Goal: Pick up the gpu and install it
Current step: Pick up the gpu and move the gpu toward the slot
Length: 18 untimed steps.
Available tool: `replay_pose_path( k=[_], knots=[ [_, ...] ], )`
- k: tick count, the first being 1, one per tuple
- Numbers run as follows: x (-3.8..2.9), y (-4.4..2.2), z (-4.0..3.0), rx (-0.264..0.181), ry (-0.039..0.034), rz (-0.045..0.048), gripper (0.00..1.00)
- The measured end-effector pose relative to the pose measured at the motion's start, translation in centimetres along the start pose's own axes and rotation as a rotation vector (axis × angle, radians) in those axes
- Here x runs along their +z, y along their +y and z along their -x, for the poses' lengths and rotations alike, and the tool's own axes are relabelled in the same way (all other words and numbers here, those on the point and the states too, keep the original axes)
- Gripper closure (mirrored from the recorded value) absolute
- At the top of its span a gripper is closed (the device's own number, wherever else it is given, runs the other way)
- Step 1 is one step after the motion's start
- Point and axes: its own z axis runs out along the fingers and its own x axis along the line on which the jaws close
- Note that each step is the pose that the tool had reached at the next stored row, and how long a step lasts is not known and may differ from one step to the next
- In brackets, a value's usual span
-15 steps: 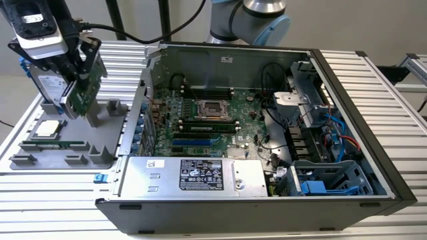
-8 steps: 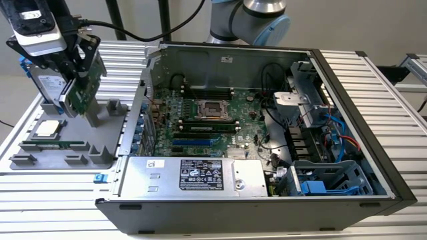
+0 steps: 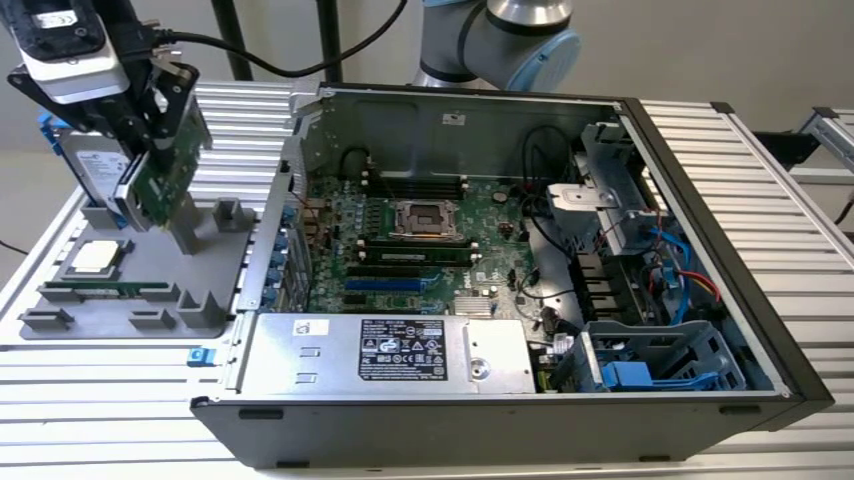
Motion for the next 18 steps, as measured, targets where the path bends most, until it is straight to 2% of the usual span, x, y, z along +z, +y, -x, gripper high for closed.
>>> replay_pose_path(
  k=[18],
  knots=[
    [-1.18, 0.05, 0.01, 0.0, 0.0, 0.0, 1.0]
  ],
)
